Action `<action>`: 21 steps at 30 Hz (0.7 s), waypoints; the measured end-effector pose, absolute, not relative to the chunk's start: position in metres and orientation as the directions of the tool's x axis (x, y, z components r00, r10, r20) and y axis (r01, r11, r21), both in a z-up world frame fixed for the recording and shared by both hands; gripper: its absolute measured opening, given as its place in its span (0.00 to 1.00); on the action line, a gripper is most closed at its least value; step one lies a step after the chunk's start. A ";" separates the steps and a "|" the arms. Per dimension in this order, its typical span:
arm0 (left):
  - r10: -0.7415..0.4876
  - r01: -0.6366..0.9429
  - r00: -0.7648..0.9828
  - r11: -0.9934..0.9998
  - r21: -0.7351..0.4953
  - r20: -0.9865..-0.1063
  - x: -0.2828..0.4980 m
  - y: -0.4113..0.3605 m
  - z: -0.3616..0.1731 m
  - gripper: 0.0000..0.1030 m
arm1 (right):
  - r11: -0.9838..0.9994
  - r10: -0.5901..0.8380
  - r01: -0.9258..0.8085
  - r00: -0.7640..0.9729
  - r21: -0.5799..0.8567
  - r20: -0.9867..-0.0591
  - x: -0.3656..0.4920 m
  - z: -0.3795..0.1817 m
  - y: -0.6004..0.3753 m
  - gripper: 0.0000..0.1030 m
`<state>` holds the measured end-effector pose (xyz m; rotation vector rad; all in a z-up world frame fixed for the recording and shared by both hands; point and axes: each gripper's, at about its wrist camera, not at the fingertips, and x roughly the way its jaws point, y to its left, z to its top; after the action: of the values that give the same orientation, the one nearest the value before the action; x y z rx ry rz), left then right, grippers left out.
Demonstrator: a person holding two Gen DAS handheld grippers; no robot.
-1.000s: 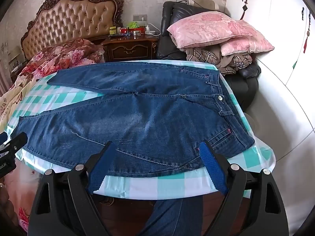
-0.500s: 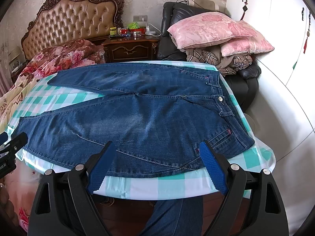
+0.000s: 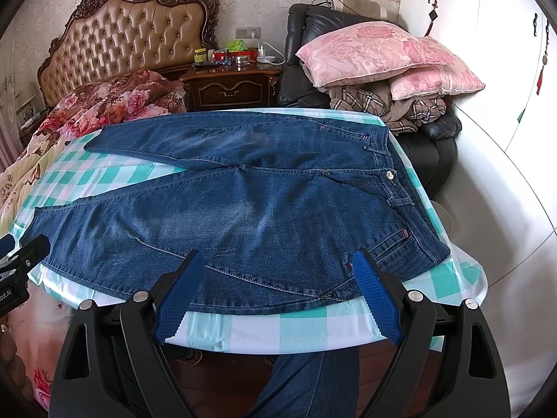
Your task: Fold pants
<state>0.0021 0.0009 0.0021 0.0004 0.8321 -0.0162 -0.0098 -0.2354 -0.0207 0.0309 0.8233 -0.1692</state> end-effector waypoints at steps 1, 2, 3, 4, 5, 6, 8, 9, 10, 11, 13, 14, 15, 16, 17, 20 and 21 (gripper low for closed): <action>-0.014 0.014 0.673 1.000 -0.006 -0.739 0.002 0.001 0.002 0.99 | 0.986 -0.138 0.162 0.667 -0.039 -0.732 -0.010 -0.020 -0.236 0.81; -0.014 0.015 0.674 1.000 -0.006 -0.739 0.002 0.001 0.002 0.99 | 0.986 -0.138 0.162 0.667 -0.038 -0.732 -0.010 -0.020 -0.235 0.81; -0.015 0.016 0.674 1.000 -0.006 -0.739 0.002 0.001 0.002 0.99 | 0.986 -0.138 0.162 0.667 -0.038 -0.732 -0.010 -0.021 -0.235 0.81; -0.014 0.014 0.674 1.000 -0.006 -0.739 0.002 0.001 0.002 0.99 | 0.986 -0.138 0.162 0.668 -0.038 -0.732 -0.010 -0.021 -0.235 0.81; -0.014 0.014 0.674 1.000 -0.006 -0.739 0.002 0.001 0.002 0.99 | 0.986 -0.138 0.162 0.667 -0.038 -0.732 -0.010 -0.021 -0.235 0.81; -0.015 0.014 0.673 1.000 -0.007 -0.740 0.002 0.001 0.002 0.99 | 0.986 -0.137 0.161 0.667 -0.038 -0.732 -0.010 -0.021 -0.235 0.81; -0.014 0.014 0.673 1.000 -0.007 -0.739 0.002 0.001 0.002 0.99 | 0.986 -0.138 0.162 0.667 -0.038 -0.732 -0.010 -0.021 -0.235 0.81; -0.015 0.014 0.673 1.000 -0.008 -0.740 0.002 -0.001 0.005 0.99 | 0.986 -0.138 0.162 0.667 -0.038 -0.732 -0.010 -0.021 -0.235 0.81; -0.016 0.015 0.673 1.000 -0.008 -0.740 0.002 -0.001 0.004 0.99 | 0.986 -0.138 0.162 0.667 -0.038 -0.732 -0.010 -0.021 -0.235 0.81; -0.017 0.016 0.673 1.000 -0.009 -0.740 0.003 -0.001 0.005 0.99 | 0.986 -0.138 0.162 0.667 -0.037 -0.732 -0.010 -0.021 -0.235 0.81; -0.016 0.015 0.674 1.000 -0.008 -0.739 0.002 -0.001 0.004 0.99 | 0.986 -0.139 0.162 0.668 -0.039 -0.731 -0.010 -0.020 -0.235 0.81; -0.016 0.017 0.673 1.000 -0.007 -0.739 0.002 -0.006 0.002 0.99 | 0.986 -0.138 0.162 0.668 -0.038 -0.731 -0.010 -0.021 -0.235 0.81; -0.016 0.016 0.673 1.000 -0.007 -0.739 0.002 -0.006 0.002 0.99 | 0.986 -0.139 0.163 0.668 -0.038 -0.731 -0.010 -0.021 -0.235 0.81; -0.016 0.016 0.674 1.000 -0.007 -0.739 0.003 -0.007 0.002 0.99 | 0.986 -0.139 0.163 0.669 -0.039 -0.730 -0.010 -0.021 -0.235 0.81; -0.016 0.016 0.674 1.000 -0.008 -0.739 0.003 -0.007 0.002 0.99 | 0.986 -0.139 0.163 0.668 -0.039 -0.731 -0.010 -0.020 -0.235 0.81; -0.017 0.016 0.673 1.000 -0.008 -0.740 0.002 -0.006 0.002 0.99 | 0.986 -0.140 0.163 0.669 -0.040 -0.730 -0.010 -0.020 -0.235 0.81; -0.016 0.016 0.673 1.000 -0.008 -0.739 0.003 -0.007 0.002 0.99 | 0.986 -0.140 0.163 0.669 -0.040 -0.730 -0.010 -0.020 -0.235 0.81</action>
<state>0.0025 -0.0065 0.0021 -0.0007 0.8324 -0.0181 -0.0098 -0.2351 -0.0197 0.0299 0.8209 -0.1707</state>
